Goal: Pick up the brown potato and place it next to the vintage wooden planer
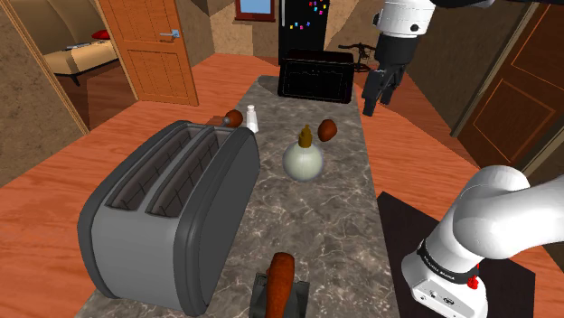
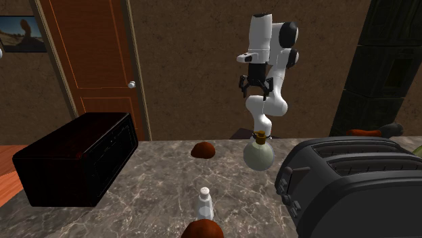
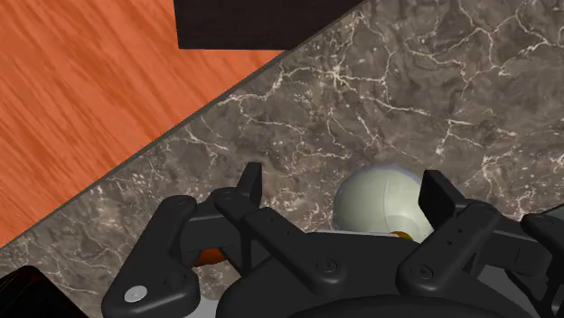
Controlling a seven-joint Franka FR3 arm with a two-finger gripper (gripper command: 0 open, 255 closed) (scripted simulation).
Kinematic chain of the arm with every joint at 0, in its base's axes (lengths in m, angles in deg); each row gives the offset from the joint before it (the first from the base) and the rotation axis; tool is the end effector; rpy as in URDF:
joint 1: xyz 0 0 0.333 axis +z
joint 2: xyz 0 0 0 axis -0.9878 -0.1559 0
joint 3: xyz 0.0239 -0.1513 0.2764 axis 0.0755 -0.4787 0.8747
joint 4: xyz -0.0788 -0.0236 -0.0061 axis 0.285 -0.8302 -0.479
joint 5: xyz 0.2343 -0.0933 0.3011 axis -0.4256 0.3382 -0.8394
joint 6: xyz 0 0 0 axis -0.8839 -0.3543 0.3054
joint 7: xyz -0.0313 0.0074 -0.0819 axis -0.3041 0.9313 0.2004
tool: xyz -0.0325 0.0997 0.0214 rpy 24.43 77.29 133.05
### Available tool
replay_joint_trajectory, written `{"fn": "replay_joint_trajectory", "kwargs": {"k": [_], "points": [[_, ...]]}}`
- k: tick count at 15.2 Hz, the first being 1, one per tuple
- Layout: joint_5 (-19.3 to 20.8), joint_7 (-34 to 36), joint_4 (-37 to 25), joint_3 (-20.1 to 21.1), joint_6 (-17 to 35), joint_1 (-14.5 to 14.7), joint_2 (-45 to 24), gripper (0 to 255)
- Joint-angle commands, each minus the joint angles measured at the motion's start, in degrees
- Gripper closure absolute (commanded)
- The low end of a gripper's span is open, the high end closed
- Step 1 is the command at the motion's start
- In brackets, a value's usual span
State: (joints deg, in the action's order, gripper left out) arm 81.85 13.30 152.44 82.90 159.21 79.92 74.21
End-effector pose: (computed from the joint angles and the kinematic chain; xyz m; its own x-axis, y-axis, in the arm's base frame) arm 0.2977 0.0106 0.6200 1.0000 -0.0042 -0.0026 -0.0042 -0.9998 -0.0175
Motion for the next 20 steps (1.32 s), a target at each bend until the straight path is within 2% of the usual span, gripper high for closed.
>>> {"fn": "replay_joint_trajectory", "kwargs": {"k": [1,10,20], "points": [[0.0,0.0,0.0,0.0,0.0,0.0,0.0,0],[-3.8,11.2,4.2,-2.2,19.1,-6.4,-10.4,0],[-9.3,20.9,5.1,-5.8,39.0,-11.8,-24.4,0]]}}
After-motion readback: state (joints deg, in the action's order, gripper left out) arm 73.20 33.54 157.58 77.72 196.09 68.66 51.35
